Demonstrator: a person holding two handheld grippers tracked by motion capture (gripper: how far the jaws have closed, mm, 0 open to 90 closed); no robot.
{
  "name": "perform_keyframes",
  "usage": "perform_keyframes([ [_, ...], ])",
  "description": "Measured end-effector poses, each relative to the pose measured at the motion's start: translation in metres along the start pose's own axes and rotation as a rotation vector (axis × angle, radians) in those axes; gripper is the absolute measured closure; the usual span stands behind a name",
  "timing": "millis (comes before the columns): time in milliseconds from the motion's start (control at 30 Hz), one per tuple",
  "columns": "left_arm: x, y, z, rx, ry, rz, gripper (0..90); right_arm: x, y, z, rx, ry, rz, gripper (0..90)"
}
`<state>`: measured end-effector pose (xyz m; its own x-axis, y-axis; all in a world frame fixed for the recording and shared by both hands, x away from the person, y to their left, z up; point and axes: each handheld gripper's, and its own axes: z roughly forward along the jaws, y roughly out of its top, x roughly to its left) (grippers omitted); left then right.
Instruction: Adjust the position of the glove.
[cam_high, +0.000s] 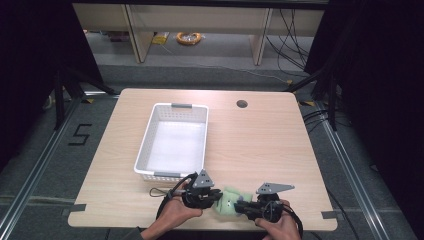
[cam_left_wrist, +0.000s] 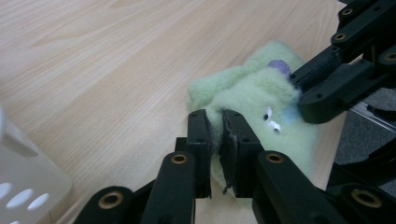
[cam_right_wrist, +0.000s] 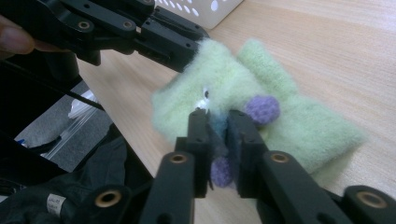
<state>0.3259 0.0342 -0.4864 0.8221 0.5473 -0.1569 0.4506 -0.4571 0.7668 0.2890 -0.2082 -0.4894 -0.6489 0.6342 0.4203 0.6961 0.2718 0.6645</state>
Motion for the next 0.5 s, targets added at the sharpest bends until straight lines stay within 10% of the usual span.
perform_keyframes([
  [300, 0.006, -0.006, -0.005, -0.005, -0.023, -0.078, 65.6, -0.011, 0.01, -0.027, -0.049, -0.081, -0.036, 65.3],
  [500, 0.005, -0.011, -0.012, -0.02, -0.021, -0.142, 59.1, -0.025, 0.008, -0.03, -0.05, -0.116, 0.032, 59.0],
])
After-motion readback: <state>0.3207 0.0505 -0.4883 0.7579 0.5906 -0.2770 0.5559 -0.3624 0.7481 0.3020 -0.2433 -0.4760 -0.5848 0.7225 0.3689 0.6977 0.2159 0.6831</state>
